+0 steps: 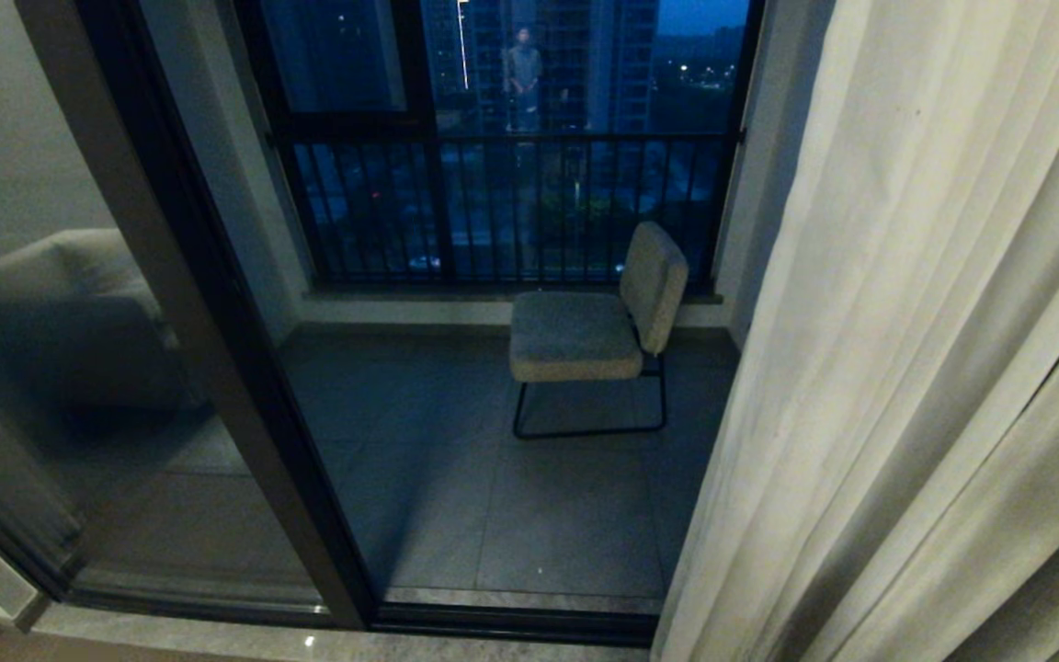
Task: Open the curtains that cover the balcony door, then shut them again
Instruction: Close the inner curtains on both sides
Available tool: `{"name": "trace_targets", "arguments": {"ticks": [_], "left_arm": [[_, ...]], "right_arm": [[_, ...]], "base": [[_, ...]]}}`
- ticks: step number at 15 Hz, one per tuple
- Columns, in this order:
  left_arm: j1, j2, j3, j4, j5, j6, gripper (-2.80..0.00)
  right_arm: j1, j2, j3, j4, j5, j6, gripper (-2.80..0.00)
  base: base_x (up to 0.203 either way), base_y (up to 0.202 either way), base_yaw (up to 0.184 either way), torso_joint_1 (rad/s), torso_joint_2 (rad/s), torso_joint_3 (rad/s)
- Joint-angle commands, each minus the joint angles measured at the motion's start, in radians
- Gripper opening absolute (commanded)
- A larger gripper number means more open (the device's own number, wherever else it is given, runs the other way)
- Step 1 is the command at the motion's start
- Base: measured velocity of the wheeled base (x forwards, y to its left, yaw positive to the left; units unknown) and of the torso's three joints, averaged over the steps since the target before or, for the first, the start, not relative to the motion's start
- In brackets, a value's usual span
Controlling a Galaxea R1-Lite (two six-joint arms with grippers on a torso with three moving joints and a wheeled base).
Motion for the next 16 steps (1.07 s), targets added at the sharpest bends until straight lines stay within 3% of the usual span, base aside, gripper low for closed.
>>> {"name": "trace_targets", "arguments": {"ticks": [1, 7, 8, 16], "left_arm": [[0.000, 0.000, 0.000, 0.001, 0.001, 0.000, -2.80], [0.000, 0.000, 0.000, 0.001, 0.000, 0.000, -2.80], [0.000, 0.000, 0.000, 0.000, 0.000, 0.000, -2.80], [0.000, 0.000, 0.000, 0.000, 0.001, 0.000, -2.80]], "right_arm": [[0.014, 0.179, -0.046, -0.060, 0.014, 0.000, -2.80], [0.037, 0.592, -0.363, -0.271, 0.131, 0.003, -2.80], [0.039, 0.634, -0.407, -0.280, 0.145, 0.003, 0.00], [0.124, 0.823, -0.560, -0.336, 0.159, 0.004, 0.00]], "base": [[0.000, 0.000, 0.000, 0.000, 0.00, 0.000], [0.000, 0.000, 0.000, 0.000, 0.00, 0.000], [0.000, 0.000, 0.000, 0.000, 0.00, 0.000], [0.000, 0.000, 0.000, 0.000, 0.00, 0.000]]}}
